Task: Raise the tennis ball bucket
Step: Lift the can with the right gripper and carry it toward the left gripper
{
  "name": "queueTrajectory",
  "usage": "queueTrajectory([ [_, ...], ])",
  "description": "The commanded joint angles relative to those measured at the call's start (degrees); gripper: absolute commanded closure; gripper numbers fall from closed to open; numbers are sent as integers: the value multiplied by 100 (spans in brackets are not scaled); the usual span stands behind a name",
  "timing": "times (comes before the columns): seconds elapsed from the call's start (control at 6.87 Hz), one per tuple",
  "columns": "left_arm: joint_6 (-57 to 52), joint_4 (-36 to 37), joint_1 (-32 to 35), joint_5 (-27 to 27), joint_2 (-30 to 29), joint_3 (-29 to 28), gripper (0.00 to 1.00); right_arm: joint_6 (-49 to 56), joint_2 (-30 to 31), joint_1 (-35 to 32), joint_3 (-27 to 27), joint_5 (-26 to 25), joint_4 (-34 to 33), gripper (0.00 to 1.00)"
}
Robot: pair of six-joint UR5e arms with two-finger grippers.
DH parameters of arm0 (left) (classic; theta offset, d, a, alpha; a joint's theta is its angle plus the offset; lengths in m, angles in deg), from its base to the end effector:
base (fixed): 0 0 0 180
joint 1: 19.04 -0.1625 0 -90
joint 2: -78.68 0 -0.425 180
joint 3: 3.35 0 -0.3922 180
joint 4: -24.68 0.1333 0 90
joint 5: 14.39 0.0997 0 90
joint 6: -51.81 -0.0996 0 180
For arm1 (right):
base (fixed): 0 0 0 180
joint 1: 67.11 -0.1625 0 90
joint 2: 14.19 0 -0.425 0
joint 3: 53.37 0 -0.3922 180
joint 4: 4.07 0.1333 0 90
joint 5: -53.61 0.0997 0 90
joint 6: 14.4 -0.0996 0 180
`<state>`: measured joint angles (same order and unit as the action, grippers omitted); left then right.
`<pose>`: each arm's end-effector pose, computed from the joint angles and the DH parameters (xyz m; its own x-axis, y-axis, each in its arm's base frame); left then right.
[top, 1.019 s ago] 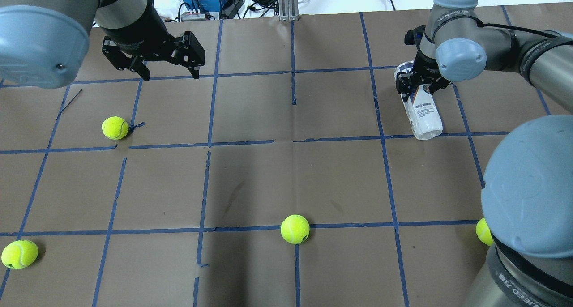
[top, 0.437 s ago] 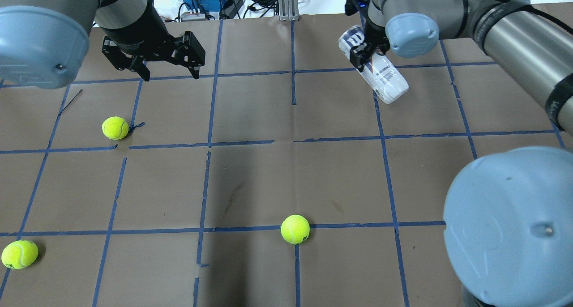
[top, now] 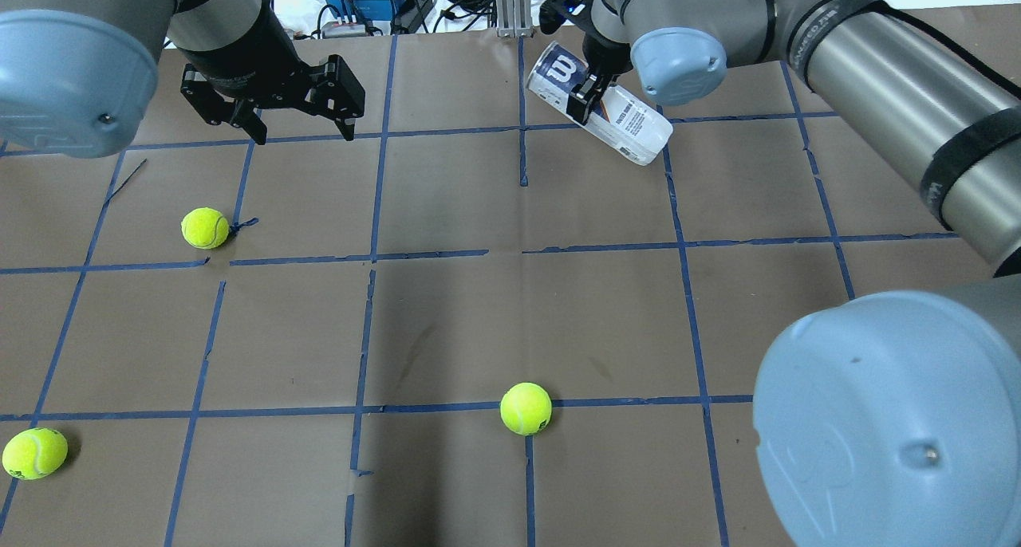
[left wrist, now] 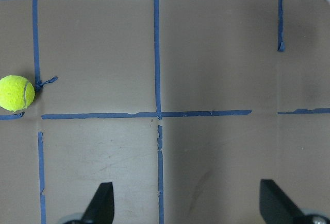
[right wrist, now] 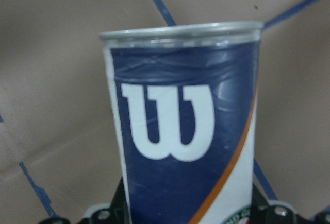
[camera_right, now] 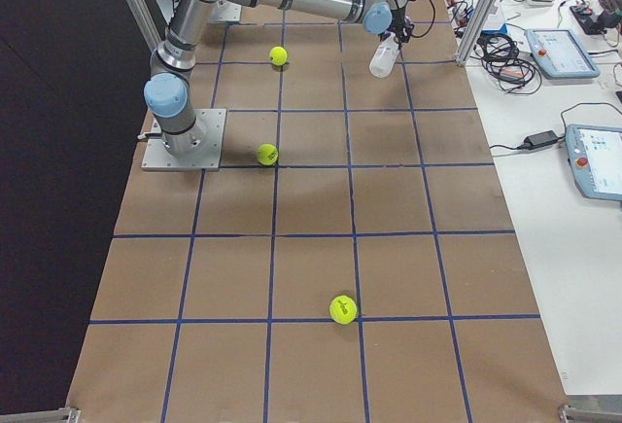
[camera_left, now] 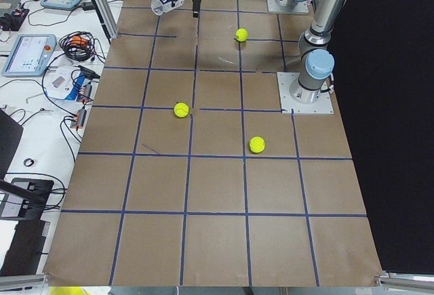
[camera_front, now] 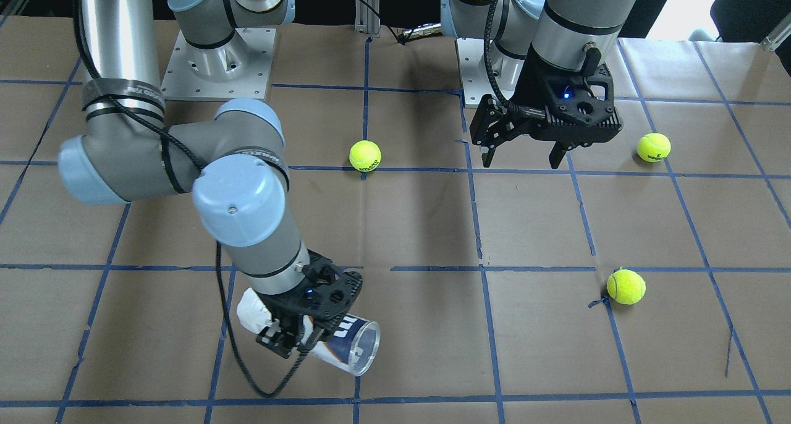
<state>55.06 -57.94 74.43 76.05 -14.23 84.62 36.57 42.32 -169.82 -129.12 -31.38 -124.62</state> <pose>-0.1640 -0.5151 0.4933 -1.0000 0.0033 -0.0012 0.0034 0.9935 -0.1135 0.2974 -0.6731 0.3100 -0.4420 -0.8916 0.0984 -0.8878 0.4191 -0.1900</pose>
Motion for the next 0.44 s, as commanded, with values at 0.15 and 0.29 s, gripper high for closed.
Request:
queueTrajectory([
  [0.15, 0, 0, 4, 0, 1, 0, 0, 1568, -491, -329, 7, -253, -591, 29],
  [0.29, 0, 0, 4, 0, 1, 0, 0, 1661, -526, -329, 7, -360, -592, 28],
])
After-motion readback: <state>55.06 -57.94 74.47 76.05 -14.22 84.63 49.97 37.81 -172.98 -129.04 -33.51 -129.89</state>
